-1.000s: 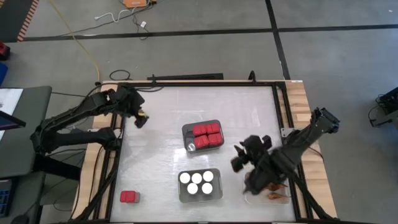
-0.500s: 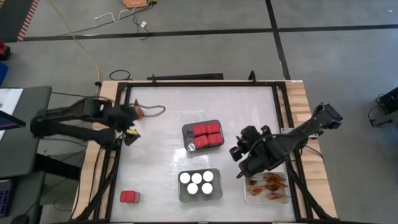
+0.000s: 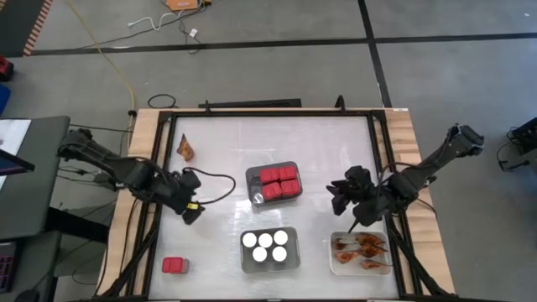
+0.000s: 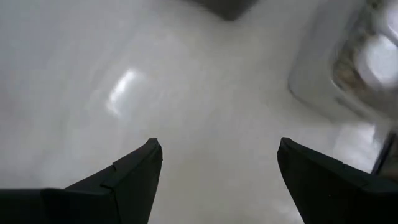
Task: Sort spices by type
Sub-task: Put the red seasoning can into the black bin
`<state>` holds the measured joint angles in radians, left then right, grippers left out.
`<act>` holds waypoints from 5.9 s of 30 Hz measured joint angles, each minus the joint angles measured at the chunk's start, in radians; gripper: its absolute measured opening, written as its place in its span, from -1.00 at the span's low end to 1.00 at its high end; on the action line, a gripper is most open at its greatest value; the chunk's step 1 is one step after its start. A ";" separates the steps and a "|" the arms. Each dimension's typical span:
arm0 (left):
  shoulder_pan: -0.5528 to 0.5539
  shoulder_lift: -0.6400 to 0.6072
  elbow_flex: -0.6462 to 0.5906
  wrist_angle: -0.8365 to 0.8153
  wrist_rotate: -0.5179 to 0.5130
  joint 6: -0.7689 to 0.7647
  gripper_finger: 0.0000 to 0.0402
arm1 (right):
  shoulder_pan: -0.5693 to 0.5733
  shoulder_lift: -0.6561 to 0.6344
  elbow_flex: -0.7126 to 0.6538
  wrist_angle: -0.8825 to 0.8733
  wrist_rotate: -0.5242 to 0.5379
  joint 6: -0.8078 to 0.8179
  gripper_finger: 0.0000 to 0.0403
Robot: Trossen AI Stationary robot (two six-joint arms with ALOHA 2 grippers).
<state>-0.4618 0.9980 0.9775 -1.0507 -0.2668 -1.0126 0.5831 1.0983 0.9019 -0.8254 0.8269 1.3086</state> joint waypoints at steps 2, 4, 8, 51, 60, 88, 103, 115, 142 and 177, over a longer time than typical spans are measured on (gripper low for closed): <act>-0.014 0.021 0.000 -0.020 0.004 -0.182 0.53 | 0.000 -0.013 -0.010 -0.001 0.000 -0.006 -0.25; -0.040 0.034 0.000 -0.020 0.010 -0.338 0.53 | -0.001 -0.019 -0.011 0.000 -0.001 -0.035 -0.25; -0.107 0.052 -0.001 -0.009 -0.007 -0.575 0.53 | -0.011 -0.020 -0.011 0.000 -0.002 -0.107 -0.25; -0.153 0.056 -0.001 -0.205 0.198 -0.212 0.53 | -0.311 -0.052 -0.011 0.022 -0.202 -0.289 -0.26; -0.394 0.164 0.076 -0.037 0.208 -0.227 0.53 | -0.302 -0.052 -0.011 0.022 -0.202 -0.288 -0.25; -0.567 0.444 0.132 0.066 0.282 -0.178 0.53 | -0.268 -0.052 -0.011 0.019 -0.203 -0.297 -0.25; -0.577 0.557 0.132 0.100 0.265 -0.070 0.53 | -0.272 -0.052 -0.011 0.017 -0.203 -0.326 -0.25; -0.582 0.631 0.133 0.048 0.365 0.126 0.01 | -0.272 -0.051 -0.011 0.018 -0.203 -0.341 -0.25; 0.326 0.266 0.018 -0.090 0.154 1.725 0.01 | -0.271 -0.051 -0.011 0.029 -0.203 -0.311 -0.26; 0.401 0.526 0.357 -0.279 0.205 1.610 0.65 | -0.291 -0.051 -0.011 -0.010 -0.202 -0.273 -0.26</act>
<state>-0.0612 1.5235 1.3341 -1.3295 -0.0621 0.5978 0.2918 1.0470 0.8913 -0.8357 0.6253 1.0357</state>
